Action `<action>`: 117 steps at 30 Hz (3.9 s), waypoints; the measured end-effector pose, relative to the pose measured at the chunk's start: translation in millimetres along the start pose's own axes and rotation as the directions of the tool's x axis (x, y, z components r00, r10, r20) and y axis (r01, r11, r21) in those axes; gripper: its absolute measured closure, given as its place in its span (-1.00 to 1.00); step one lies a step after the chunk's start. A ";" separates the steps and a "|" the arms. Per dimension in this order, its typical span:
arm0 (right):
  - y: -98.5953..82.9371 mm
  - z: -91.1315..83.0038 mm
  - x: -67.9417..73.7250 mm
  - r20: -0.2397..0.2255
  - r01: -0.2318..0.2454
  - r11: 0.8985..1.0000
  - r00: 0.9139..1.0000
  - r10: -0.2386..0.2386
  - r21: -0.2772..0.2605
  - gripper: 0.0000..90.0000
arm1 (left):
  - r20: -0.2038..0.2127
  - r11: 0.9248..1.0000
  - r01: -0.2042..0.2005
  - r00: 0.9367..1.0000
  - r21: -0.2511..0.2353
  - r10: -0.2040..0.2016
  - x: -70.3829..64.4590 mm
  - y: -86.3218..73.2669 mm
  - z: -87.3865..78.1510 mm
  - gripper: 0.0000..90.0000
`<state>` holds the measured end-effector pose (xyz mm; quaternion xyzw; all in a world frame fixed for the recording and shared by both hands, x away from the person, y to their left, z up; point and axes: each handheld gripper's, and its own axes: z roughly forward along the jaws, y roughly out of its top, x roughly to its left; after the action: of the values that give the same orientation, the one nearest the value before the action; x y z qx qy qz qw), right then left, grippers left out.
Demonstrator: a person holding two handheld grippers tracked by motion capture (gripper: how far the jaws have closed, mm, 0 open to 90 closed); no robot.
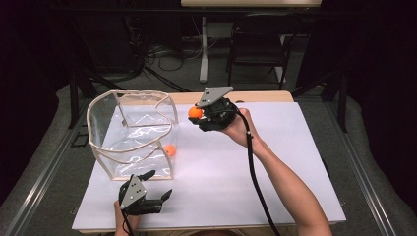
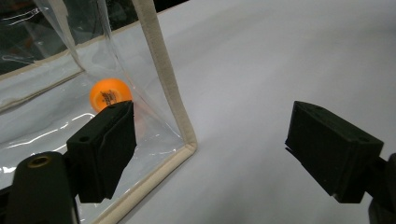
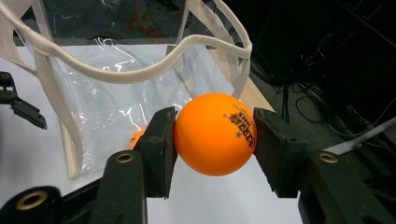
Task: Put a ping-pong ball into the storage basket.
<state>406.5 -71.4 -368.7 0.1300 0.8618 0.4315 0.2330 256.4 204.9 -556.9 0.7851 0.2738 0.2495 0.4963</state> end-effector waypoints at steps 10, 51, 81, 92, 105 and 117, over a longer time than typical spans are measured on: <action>6.2 3.1 1.8 -0.008 0.007 1.000 1.000 -0.007 -0.009 0.13 | 0.000 1.000 -0.001 1.000 -0.001 0.001 0.1 0.1 -0.1 -0.65; 26.1 10.3 4.7 -0.017 0.019 0.999 1.000 -0.019 -0.040 0.13 | -0.001 1.000 0.000 1.000 -0.002 0.000 0.4 0.1 -0.3 -0.65; 37.4 14.5 8.2 -0.023 0.030 0.997 0.999 -0.032 -0.070 0.13 | -0.002 1.000 0.003 1.000 -0.005 -0.003 0.5 0.0 -0.6 -0.65; 40.9 17.3 10.1 -0.026 0.029 0.997 0.999 -0.031 -0.078 0.13 | 0.000 1.000 0.003 1.000 -0.006 -0.003 0.6 -0.1 -0.7 -0.65; 44.4 22.0 13.5 -0.031 0.030 0.995 0.999 -0.033 -0.090 0.13 | -0.002 1.000 0.005 1.000 -0.007 -0.005 0.9 -0.2 -1.0 -0.65; 49.4 25.6 17.0 -0.039 0.026 0.994 0.999 -0.030 -0.108 0.13 | 0.000 1.000 0.006 1.000 -0.009 -0.006 0.7 -0.2 -1.0 -0.65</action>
<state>406.2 -17.3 -347.2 0.0963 0.8437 0.4762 0.2281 256.2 206.1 -556.6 0.7822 0.2749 0.2491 0.5004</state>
